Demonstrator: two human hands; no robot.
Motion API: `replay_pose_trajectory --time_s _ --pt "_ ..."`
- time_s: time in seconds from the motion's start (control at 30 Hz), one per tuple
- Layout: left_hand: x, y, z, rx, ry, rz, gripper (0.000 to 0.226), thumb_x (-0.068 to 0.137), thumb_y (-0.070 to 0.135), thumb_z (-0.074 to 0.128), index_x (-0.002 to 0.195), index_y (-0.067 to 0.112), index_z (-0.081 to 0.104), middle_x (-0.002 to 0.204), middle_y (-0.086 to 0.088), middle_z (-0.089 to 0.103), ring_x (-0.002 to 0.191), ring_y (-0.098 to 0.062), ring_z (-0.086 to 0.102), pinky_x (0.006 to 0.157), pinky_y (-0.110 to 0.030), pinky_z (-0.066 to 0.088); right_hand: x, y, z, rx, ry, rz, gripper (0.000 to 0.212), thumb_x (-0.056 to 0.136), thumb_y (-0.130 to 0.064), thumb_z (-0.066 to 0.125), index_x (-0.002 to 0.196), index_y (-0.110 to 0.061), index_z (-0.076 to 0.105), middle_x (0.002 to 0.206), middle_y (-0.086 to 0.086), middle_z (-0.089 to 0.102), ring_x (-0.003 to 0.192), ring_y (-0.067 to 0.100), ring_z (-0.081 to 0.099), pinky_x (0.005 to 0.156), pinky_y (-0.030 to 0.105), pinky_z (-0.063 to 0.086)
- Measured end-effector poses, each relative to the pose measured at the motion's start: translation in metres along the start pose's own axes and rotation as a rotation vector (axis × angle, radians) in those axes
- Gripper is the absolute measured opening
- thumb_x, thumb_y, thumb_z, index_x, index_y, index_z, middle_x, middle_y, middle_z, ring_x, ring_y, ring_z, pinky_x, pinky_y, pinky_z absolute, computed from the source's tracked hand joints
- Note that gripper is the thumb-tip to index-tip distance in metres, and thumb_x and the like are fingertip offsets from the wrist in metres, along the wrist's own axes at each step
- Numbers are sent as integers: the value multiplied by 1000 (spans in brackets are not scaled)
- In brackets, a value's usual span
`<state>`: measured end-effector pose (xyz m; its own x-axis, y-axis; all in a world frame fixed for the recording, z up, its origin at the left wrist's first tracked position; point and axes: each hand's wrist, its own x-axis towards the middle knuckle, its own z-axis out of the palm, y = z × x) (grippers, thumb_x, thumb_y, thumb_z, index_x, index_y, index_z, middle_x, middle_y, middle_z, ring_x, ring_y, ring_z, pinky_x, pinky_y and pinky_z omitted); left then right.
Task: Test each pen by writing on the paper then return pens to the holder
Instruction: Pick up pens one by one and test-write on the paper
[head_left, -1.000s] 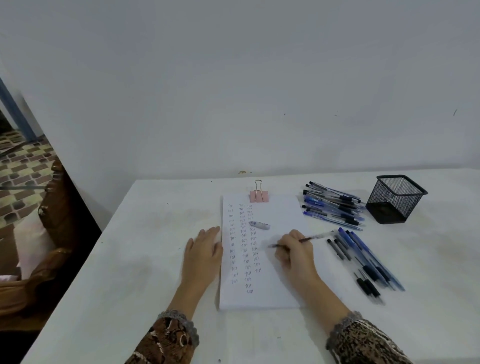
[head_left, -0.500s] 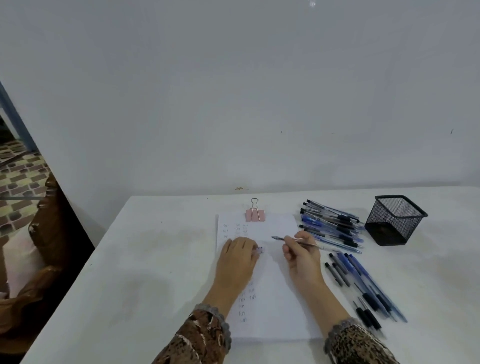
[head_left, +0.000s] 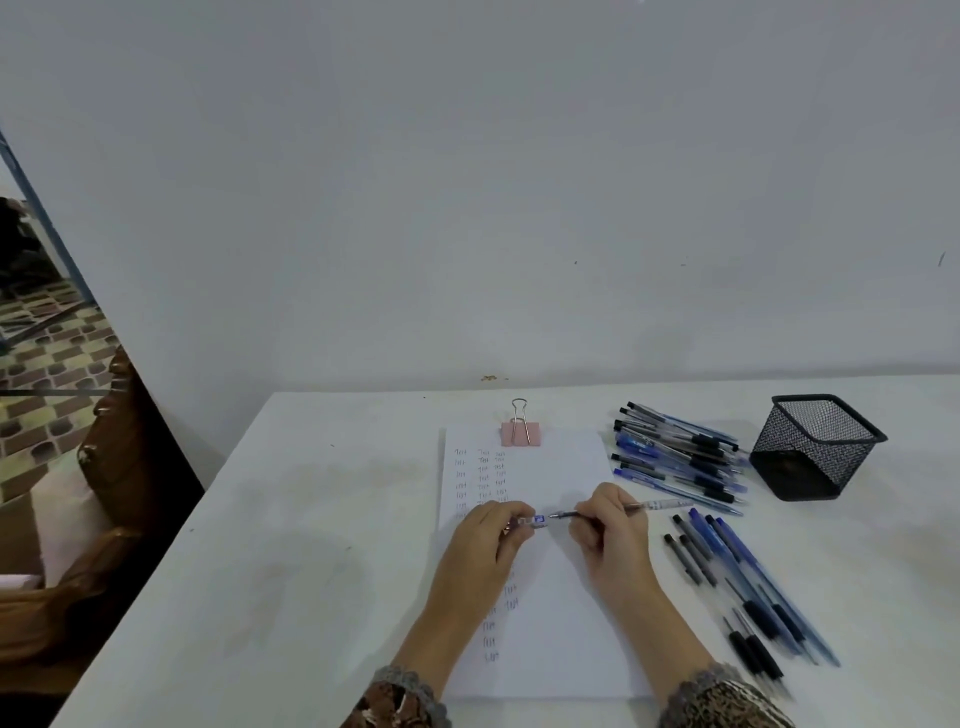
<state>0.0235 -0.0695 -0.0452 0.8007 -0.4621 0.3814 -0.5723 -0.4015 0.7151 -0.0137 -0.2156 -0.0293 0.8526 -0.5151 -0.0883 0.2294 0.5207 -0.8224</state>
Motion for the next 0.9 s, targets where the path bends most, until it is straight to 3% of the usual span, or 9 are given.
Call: replay_pose_trajectory --time_s 0.1,0.17,0.27,0.33,0.4,0.6,0.7,0.8,0.9 --pt "0 2 -1 9 -23 17 18 92 23 55 107 20 64 89 29 50 89 12 46 80 -6 35 -2 -1 1 -8 -60 12 61 82 18 40 39 -24 30 39 -7 24 32 8 22 37 18 18" --pt "0 4 -2 16 -37 31 17 92 24 55 107 21 63 87 29 50 88 11 46 79 -6 34 -1 -1 1 -29 -96 29 48 87 -5 48 42 -18 36 41 -2 31 32 11 27 38 19 18" --pt "-1 5 -3 -14 -32 33 17 92 23 55 106 20 64 85 28 52 86 10 47 77 -6 34 0 1 4 -146 -120 69 45 98 -26 29 59 -11 46 45 1 38 32 12 29 39 20 15" --pt "-1 6 -3 -27 -40 28 16 93 23 54 105 20 64 81 25 53 82 7 48 76 -8 35 -3 2 8 -303 -105 56 35 96 -17 29 66 -8 44 47 5 39 35 13 28 37 21 17" --pt "-1 5 -3 -38 -30 35 14 94 21 52 100 19 64 73 21 51 76 3 47 72 -9 34 -7 5 12 -442 -80 -16 35 94 -11 29 61 -7 40 47 8 39 39 15 30 38 20 23" --pt "0 3 -4 -54 16 63 19 90 16 48 91 12 66 63 20 45 70 5 46 68 -7 34 -10 17 14 -693 -107 -153 38 94 -27 31 60 -13 40 38 -4 47 37 6 39 45 23 30" --pt "0 2 -5 -96 40 56 22 89 16 48 97 13 68 73 19 53 76 4 50 72 -7 37 -14 12 14 -593 -227 -153 38 97 -15 31 61 -8 38 39 -4 39 37 7 31 43 20 25" --pt "0 -1 -9 -122 74 13 21 92 10 47 100 15 66 86 15 56 85 3 52 77 -6 38 -14 2 12 -336 -259 -77 20 96 1 40 77 -6 45 46 -2 39 37 12 34 39 19 25" --pt "2 -3 -13 -116 62 -53 27 95 1 43 104 15 64 96 14 55 96 8 50 83 -2 34 -9 -17 -1 -252 -244 -53 16 87 8 53 76 -2 53 55 2 52 44 17 49 44 23 38"
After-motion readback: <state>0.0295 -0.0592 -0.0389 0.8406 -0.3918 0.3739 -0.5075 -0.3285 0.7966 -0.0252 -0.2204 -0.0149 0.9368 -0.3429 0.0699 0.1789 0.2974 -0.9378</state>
